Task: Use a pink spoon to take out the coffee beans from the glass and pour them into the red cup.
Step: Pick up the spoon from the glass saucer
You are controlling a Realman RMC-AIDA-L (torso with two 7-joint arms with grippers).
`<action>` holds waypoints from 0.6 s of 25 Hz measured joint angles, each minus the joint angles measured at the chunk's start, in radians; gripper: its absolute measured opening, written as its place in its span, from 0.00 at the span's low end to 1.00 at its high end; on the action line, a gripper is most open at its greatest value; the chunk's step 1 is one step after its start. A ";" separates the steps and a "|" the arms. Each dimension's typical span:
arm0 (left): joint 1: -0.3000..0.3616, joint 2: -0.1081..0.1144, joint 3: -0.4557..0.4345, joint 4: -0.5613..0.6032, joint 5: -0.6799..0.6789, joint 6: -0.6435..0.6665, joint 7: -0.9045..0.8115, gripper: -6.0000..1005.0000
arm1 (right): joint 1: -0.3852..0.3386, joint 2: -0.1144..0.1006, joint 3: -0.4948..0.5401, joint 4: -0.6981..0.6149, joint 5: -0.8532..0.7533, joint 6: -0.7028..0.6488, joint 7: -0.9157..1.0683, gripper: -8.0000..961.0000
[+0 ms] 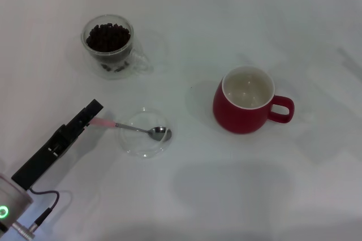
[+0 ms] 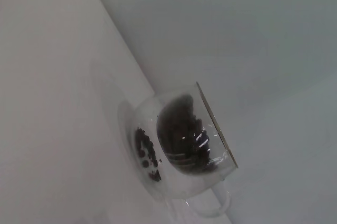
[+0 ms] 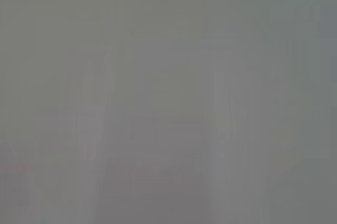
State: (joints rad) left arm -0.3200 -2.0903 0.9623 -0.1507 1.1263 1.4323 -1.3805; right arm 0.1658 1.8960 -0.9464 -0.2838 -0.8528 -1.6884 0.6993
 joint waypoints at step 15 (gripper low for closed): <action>-0.004 0.000 -0.012 -0.007 -0.001 -0.036 -0.021 0.19 | 0.006 0.001 0.000 0.000 0.000 -0.005 -0.009 0.88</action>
State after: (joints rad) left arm -0.3238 -2.0908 0.9506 -0.1573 1.1255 1.3959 -1.4018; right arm 0.1714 1.8966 -0.9464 -0.2837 -0.8528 -1.6930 0.6905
